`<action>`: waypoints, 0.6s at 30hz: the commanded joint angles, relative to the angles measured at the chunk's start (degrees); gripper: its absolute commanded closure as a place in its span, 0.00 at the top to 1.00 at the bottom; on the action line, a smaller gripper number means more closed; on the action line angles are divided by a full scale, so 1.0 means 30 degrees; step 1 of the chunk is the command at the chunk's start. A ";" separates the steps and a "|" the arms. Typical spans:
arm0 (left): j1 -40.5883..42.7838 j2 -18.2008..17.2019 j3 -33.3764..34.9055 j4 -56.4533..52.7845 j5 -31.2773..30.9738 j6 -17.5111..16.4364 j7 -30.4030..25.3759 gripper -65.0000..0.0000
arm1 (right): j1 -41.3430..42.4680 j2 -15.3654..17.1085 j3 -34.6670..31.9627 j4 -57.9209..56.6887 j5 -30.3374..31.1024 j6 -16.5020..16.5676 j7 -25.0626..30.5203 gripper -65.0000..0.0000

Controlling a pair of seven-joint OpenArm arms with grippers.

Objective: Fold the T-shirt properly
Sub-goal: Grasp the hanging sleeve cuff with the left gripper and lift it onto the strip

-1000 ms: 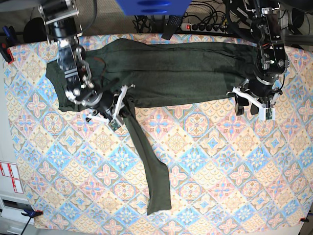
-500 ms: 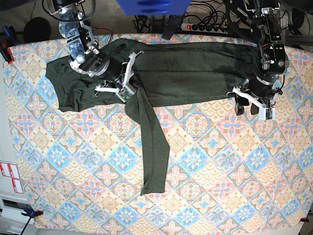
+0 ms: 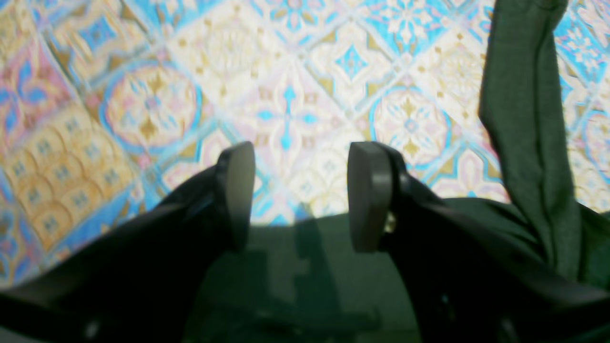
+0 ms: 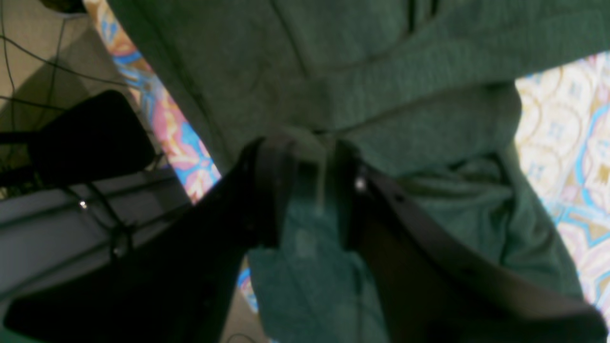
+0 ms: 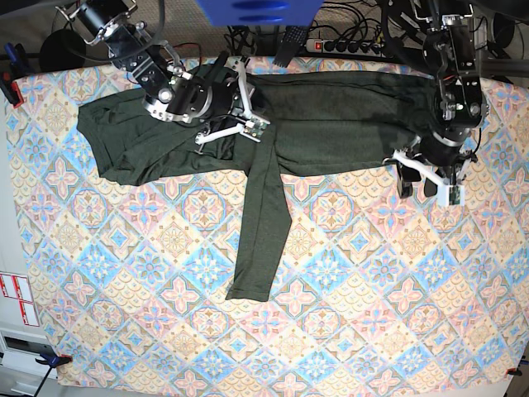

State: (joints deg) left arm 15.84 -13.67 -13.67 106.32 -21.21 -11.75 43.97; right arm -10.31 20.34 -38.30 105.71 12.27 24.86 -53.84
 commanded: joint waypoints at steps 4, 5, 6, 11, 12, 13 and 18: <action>-0.1923 -0.0117 0.1934 -0.0525 -0.0241 -0.0143 -0.0399 0.48 | 0.0021 0.0122 0.1442 0.0411 0.0173 0.0020 0.0263 0.30; -0.2392 -0.0117 0.2286 -0.1053 -0.0241 -0.0143 -0.0399 0.48 | 0.0021 0.0122 0.1677 0.0470 0.0173 0.0020 0.0322 0.30; -0.2949 -0.0117 0.2667 -0.1668 -0.0241 -0.0143 -0.0399 0.48 | 0.0021 0.0122 0.1999 0.0558 0.0173 0.0020 0.0351 0.30; -0.6084 0.0411 0.4337 -0.5185 -0.0270 -0.0113 -0.0545 0.47 | -0.0008 0.0122 0.3757 0.0968 0.0173 0.0020 0.0351 0.30; -0.6758 0.0616 0.4484 -0.5976 -0.0241 -0.0113 -0.0545 0.47 | -0.0008 0.0122 0.4021 0.1027 0.0173 0.0020 0.0351 0.30; -0.7432 0.0909 0.4543 -0.6914 -0.0241 -0.0113 -0.0545 0.47 | -0.0008 0.0122 0.4255 0.1027 0.0173 0.0020 0.0351 0.30; -1.0656 0.2228 0.4543 -1.1192 -0.0241 -0.0113 -0.0574 0.48 | -0.0037 0.0093 0.5164 0.1027 0.0231 0.0020 0.0351 0.30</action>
State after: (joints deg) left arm -12.75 -7.64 0.12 74.39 -21.37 -12.10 43.40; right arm -10.94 20.23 -23.31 107.70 12.45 24.88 -53.82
